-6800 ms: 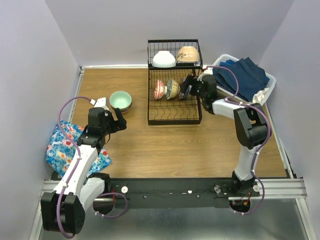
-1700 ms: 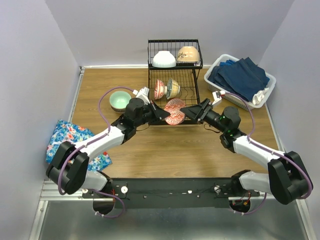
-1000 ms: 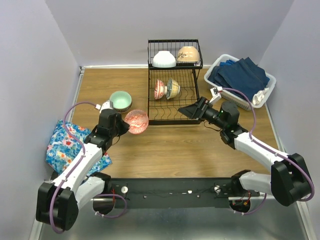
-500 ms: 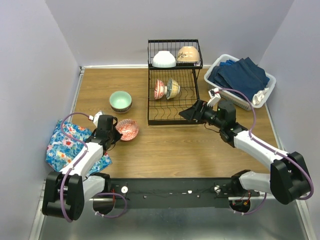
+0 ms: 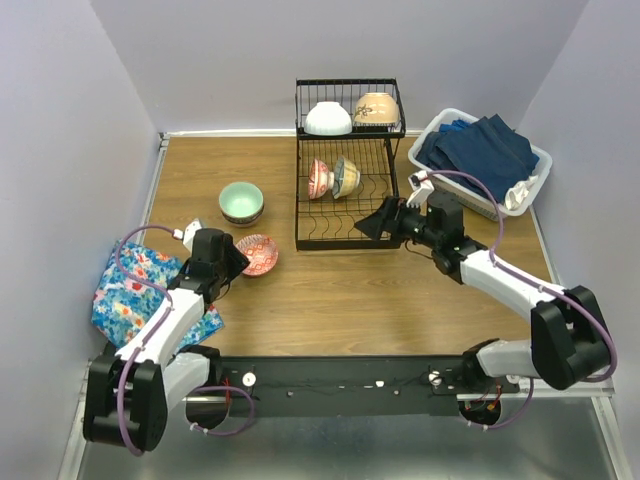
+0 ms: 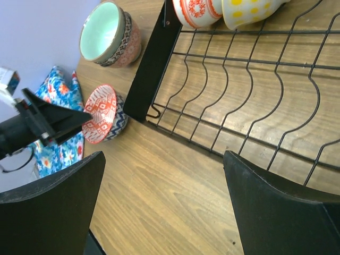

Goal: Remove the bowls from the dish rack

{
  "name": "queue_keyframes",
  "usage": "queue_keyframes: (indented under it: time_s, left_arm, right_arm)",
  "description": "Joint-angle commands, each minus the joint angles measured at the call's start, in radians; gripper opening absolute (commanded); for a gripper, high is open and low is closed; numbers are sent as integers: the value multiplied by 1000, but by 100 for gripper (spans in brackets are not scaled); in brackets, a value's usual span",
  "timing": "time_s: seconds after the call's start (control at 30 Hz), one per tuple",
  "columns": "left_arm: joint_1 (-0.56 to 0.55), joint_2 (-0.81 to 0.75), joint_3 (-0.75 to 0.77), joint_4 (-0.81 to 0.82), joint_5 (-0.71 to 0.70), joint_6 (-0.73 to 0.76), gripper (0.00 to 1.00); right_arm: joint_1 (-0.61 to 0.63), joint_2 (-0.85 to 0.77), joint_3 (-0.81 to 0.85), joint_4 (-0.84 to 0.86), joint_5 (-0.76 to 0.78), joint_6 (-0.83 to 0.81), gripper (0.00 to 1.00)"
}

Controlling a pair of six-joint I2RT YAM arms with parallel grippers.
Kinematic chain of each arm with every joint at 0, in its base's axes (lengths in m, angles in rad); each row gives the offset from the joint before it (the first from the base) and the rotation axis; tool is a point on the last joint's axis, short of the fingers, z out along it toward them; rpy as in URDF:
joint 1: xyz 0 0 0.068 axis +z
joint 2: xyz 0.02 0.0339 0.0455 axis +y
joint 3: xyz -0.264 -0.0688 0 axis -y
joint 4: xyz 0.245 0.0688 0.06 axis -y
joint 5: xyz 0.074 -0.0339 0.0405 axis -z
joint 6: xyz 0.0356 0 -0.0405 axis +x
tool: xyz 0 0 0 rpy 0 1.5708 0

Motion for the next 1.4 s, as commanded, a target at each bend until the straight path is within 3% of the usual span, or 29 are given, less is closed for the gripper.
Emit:
queue_keyframes:
  time_s: [0.0, 0.13, 0.23, 0.53, 0.93, 1.37]
  left_arm:
    - [6, -99, 29, -82, -48, 60, 72]
    - [6, -179, 83, -152, -90, 155, 92]
    - [6, -230, 127, -195, -104, 233, 99]
    - [3, -375, 132, -155, 20, 485, 99]
    - [2, -431, 106, -68, 39, 500, 99]
    - [-18, -431, 100, -59, 51, 496, 99]
  right_arm:
    - [6, 64, 58, 50, 69, -24, 100]
    - [20, 143, 123, 55, 118, -44, 100]
    - [30, 195, 155, 96, 174, -45, 100]
    - [40, 348, 244, 244, 343, -71, 100]
    - [40, 607, 382, 386, 383, -76, 100]
    - [40, 741, 475, 465, 382, -97, 100]
